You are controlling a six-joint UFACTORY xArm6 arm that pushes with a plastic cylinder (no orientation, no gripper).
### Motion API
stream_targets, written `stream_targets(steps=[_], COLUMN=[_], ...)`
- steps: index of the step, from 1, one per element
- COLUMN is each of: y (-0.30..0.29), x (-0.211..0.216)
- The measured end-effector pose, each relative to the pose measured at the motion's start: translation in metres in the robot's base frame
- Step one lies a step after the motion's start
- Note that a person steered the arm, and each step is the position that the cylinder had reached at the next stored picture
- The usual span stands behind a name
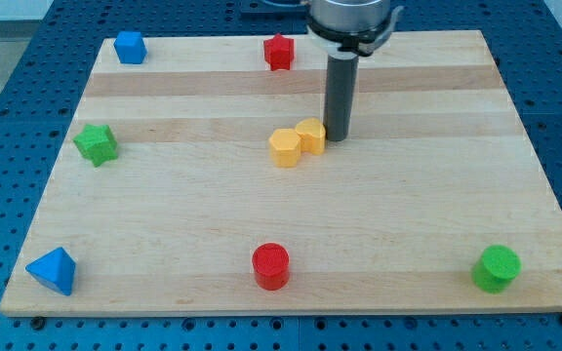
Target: Point your arm left to red star
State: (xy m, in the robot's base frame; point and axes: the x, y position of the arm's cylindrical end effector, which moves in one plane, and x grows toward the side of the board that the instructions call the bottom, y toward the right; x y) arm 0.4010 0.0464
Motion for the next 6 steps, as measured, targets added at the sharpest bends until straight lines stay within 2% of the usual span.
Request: stream_targets(steps=[2, 3, 4, 6], y=[-0.005, 0.036, 0.024, -0.088], x=[0.005, -0.004, -0.050, -0.071])
